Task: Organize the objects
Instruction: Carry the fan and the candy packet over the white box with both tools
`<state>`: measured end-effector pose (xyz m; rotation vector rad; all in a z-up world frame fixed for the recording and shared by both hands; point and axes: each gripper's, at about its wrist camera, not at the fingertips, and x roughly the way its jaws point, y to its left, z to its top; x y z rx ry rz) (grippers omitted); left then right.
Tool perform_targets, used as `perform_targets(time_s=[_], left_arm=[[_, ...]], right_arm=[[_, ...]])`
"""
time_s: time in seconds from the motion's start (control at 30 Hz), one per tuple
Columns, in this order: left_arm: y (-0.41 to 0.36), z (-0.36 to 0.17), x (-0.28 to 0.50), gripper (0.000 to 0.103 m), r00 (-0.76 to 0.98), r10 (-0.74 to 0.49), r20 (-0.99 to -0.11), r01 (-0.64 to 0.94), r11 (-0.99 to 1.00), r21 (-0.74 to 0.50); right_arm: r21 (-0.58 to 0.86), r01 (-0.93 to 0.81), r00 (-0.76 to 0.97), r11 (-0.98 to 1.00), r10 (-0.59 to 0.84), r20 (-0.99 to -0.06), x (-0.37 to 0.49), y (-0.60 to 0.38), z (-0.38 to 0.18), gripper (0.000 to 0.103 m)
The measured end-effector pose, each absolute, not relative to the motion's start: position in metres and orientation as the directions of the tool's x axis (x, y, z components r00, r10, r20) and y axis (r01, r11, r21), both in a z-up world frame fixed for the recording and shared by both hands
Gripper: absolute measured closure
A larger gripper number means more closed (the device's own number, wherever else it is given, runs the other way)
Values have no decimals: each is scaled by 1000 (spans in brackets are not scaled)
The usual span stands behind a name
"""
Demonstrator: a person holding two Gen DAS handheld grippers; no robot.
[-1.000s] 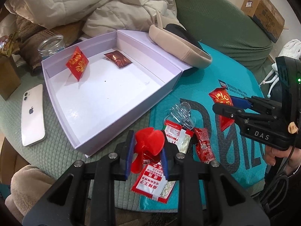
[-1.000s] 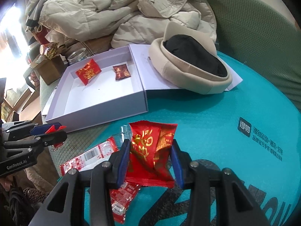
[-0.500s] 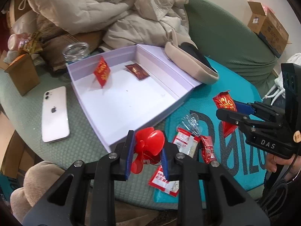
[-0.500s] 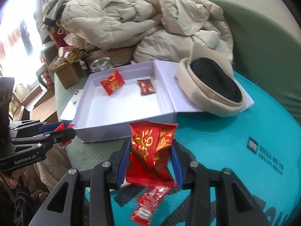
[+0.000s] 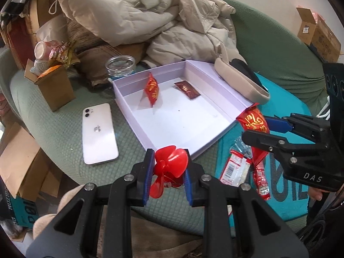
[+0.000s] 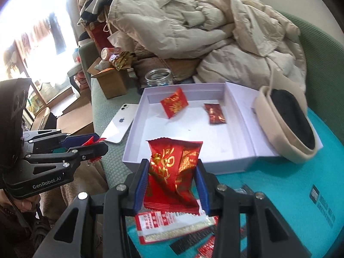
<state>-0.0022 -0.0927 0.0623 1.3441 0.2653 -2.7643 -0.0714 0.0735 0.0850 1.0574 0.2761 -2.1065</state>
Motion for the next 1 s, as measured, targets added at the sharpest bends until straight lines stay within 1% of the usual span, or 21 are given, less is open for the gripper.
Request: perform_targets(time_s=[0.27, 0.37, 0.77, 1.0], left_arm=[[-111, 63, -14, 79, -605, 22, -796, 138, -982, -131], [-115, 61, -20, 79, -590, 56, -805, 126, -979, -160], [-113, 52, -53, 79, -565, 77, -821, 95, -983, -158], [-111, 46, -76, 79, -552, 98, -828, 69, -984, -163]], right_arm=[[141, 726, -355, -673, -543, -761, -82, 50, 86, 61], [154, 730, -340, -666, -549, -764, -88, 44, 83, 61], [168, 723, -323, -670, -544, -775, -115, 39, 71, 61], [152, 720, -327, -677, -524, -786, -137, 34, 62, 61]])
